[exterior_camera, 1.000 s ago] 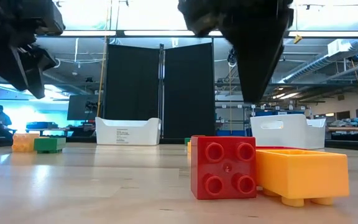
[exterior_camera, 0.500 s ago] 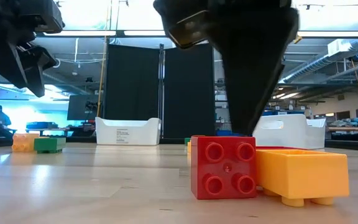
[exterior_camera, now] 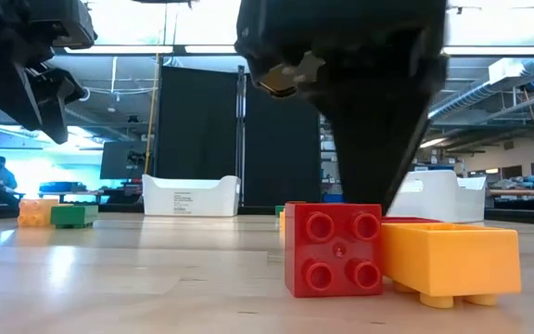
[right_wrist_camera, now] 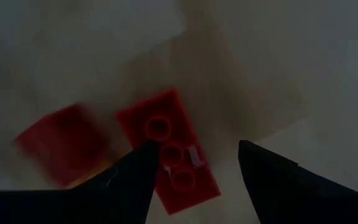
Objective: Sort blocks by size
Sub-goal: Put the red 8 stud gamepiece into the top right white bin
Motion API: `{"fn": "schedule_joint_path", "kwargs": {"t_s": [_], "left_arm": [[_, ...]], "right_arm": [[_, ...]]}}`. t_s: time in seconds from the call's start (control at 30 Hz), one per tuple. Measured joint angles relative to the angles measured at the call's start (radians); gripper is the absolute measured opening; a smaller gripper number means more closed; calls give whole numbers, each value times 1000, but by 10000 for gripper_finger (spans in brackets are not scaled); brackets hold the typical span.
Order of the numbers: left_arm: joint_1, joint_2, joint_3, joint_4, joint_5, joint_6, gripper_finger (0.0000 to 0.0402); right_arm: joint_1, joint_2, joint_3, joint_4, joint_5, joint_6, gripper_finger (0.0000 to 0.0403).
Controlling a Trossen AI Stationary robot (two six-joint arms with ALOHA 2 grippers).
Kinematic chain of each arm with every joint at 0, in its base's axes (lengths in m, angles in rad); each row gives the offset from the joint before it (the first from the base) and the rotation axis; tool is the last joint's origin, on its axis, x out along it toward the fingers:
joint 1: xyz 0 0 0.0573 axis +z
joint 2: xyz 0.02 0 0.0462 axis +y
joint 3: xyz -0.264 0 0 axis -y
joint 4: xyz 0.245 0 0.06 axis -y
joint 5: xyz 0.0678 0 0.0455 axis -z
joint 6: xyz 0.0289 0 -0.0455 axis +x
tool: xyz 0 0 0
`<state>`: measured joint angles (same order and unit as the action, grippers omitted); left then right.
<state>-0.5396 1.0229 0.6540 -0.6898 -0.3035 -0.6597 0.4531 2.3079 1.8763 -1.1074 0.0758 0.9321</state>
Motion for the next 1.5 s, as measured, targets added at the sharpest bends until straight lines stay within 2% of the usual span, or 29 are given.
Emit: {"fn": "schedule_joint_path", "kwargs": {"t_s": [0.1,0.33,0.7,1.0,1.5], "left_arm": [[0,0,0,1,0,0,234],[0,0,0,18,0,0,234],[0,0,0,20,0,0,234],[0,0,0,20,-22,25,234],[1,0,0,36,-30,31,234]], "right_arm": [[-9,-6,-2,-14,41,17,231],[-18,-11,12,-37,41,1,225],[-18,-10,52,-26,38,-147,223],[-18,-11,52,29,-18,-266,213],[-50,-10,-56,38,-64,-273,209]]}}
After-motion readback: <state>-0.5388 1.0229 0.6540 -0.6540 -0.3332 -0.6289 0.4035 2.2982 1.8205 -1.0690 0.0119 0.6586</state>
